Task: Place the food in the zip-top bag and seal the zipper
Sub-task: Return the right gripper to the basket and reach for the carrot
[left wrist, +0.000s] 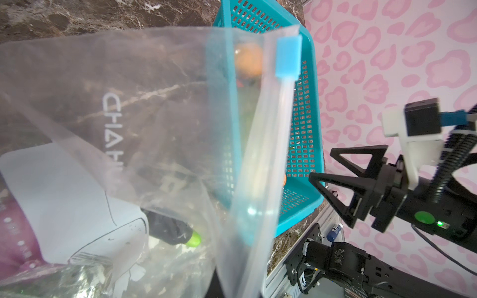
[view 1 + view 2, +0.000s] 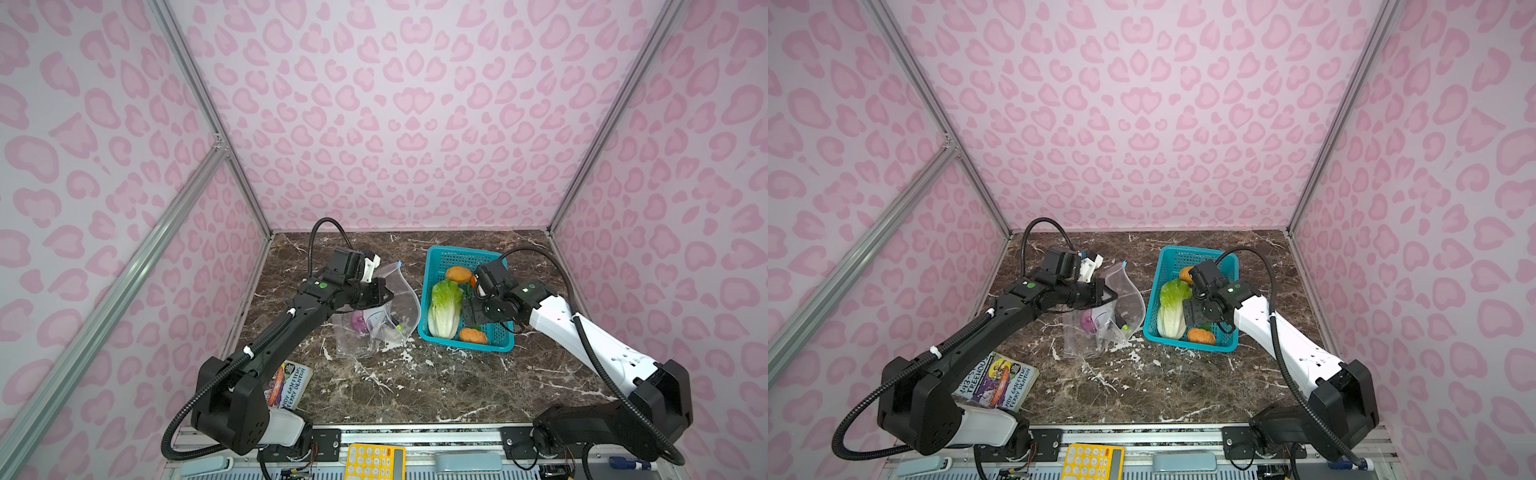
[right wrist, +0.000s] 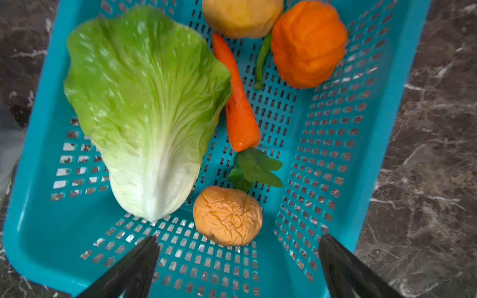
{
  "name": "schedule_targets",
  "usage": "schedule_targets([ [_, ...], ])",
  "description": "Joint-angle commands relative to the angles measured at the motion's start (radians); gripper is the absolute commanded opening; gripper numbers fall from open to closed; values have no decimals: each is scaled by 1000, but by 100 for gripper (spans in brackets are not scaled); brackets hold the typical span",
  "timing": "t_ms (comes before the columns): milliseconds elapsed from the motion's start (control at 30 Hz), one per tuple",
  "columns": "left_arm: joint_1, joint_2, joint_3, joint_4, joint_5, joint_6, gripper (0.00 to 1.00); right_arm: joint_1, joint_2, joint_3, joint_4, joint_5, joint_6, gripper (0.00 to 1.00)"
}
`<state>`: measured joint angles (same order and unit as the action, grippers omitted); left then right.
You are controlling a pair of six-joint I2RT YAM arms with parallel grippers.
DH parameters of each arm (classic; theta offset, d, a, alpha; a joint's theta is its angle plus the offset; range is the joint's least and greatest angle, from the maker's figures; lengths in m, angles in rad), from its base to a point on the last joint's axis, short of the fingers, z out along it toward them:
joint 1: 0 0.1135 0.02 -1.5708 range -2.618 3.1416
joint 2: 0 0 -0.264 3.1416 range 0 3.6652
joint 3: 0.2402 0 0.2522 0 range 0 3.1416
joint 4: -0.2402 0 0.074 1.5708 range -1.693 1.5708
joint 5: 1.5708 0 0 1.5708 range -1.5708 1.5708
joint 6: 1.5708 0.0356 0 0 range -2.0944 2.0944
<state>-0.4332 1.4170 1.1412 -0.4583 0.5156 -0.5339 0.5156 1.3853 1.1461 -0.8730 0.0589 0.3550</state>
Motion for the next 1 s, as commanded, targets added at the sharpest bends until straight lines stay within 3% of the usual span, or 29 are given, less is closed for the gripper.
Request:
schedule_targets([
  [0, 2, 3, 3, 17, 8, 8, 3, -1, 42, -19, -18, -65, -21, 98],
  [533, 2, 12, 5, 15, 9, 8, 3, -1, 162, -96, 16, -93, -36, 94],
  [967, 1, 11, 5, 15, 11, 9, 3, -2, 259, -127, 88, -28, -15, 89],
])
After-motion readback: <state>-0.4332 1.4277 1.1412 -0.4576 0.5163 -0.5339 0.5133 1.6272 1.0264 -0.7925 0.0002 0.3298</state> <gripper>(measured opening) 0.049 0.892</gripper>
